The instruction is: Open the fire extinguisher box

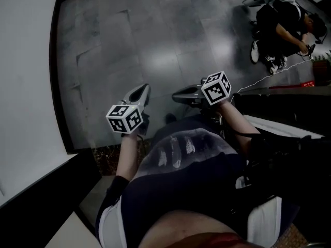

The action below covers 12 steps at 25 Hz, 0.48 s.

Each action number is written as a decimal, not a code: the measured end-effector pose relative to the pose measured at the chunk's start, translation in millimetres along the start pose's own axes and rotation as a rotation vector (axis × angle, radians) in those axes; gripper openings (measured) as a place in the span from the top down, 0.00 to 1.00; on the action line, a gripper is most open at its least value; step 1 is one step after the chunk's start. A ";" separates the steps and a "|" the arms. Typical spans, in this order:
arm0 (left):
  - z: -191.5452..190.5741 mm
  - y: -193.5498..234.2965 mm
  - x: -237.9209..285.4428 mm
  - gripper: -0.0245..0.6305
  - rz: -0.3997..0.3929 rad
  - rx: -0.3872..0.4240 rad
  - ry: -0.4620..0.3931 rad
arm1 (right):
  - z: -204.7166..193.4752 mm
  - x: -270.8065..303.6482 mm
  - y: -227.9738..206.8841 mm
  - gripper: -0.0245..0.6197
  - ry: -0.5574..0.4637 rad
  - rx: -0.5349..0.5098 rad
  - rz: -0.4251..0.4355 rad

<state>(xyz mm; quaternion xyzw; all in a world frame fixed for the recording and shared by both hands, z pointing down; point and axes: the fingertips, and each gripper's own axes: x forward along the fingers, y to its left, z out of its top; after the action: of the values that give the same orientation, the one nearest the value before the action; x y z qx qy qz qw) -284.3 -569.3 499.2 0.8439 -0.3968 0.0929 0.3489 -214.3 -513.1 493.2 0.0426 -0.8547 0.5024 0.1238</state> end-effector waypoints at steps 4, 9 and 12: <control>28.9 13.8 34.1 0.96 0.027 -0.023 0.024 | 38.7 -8.7 -28.4 0.96 0.021 0.012 0.030; 52.5 1.8 70.6 0.96 0.026 0.005 0.054 | 66.2 -33.1 -48.6 0.96 0.002 0.043 0.064; 65.1 -7.8 96.8 0.96 0.023 0.016 0.072 | 79.6 -52.6 -64.7 0.96 -0.003 0.056 0.073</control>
<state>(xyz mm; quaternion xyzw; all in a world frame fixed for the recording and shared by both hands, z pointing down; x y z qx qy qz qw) -221.7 -667.6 489.0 0.8381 -0.3929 0.1303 0.3553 -164.2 -616.8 497.7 0.0154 -0.8413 0.5304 0.1027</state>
